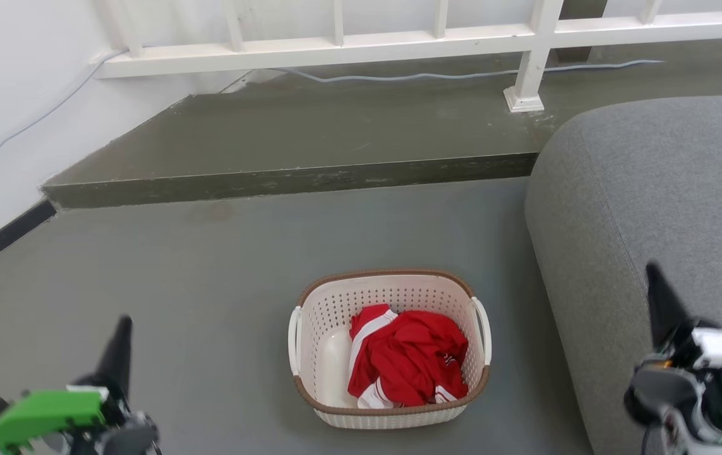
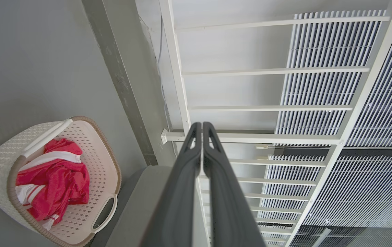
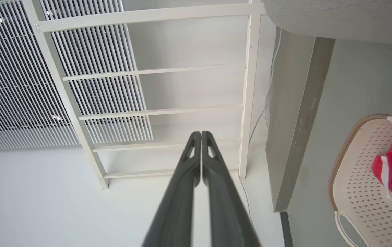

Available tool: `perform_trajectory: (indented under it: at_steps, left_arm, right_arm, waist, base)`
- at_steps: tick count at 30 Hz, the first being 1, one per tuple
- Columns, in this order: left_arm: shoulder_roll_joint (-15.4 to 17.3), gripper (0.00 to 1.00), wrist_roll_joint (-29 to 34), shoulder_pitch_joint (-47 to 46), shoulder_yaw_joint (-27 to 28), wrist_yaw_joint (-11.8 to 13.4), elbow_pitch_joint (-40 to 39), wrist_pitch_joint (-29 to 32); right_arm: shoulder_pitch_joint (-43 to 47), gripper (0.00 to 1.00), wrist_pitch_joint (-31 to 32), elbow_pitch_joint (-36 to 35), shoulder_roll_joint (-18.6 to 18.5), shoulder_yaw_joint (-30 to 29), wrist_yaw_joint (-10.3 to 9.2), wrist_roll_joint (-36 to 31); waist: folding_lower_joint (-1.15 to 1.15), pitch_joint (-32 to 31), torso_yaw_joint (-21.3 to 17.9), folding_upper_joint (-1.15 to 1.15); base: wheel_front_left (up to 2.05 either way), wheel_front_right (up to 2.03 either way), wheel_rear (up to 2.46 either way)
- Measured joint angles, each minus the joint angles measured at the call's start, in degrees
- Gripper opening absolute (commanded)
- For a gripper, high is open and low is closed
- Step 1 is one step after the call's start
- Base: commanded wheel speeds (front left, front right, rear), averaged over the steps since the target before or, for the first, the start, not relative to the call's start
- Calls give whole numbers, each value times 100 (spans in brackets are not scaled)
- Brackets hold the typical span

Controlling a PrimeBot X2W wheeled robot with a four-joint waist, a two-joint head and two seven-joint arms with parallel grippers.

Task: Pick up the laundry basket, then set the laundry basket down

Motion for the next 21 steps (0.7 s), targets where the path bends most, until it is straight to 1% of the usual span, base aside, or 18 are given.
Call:
perform_trajectory:
  at_steps: [1, 2, 3, 6, 17, 21]
  left_arm:
    - [-26, 0, 0, 36, -5, 2, 66, 0]
    - [-57, 0, 0, 87, -15, 3, 129, 0]
    - [-89, 100, 0, 131, -20, 4, 204, -1]
    - [-157, 100, 0, 228, -34, 4, 293, -1]
    - [-157, 100, 5, 226, -88, 4, 143, -160]
    - [-156, 100, 157, 226, -124, 4, 55, -241]
  right_arm:
    - [44, 0, 0, 69, 27, 1, -1, 0]
    - [104, 0, -1, 130, 63, 2, -1, 0]
    - [163, 100, -1, 202, 102, 4, -2, 0]
    - [294, 100, -1, 283, 169, 19, -4, 0]
    - [288, 100, -97, 81, 159, 118, -4, -1]
    - [280, 100, -155, -10, 158, 160, -4, -55]
  waist:
    - [0, 0, 0, 0]
    - [0, 0, 0, 0]
    - [0, 0, 0, 0]
    - [0, 1, 0, 0]
    - [0, 2, 0, 0]
    - [0, 4, -2, 0]
  base:
    - [0, 0, 0]
    - [0, 0, 0]
    - [0, 0, 0]
    - [0, 0, 0]
    - [0, 0, 0]
    - [0, 0, 0]
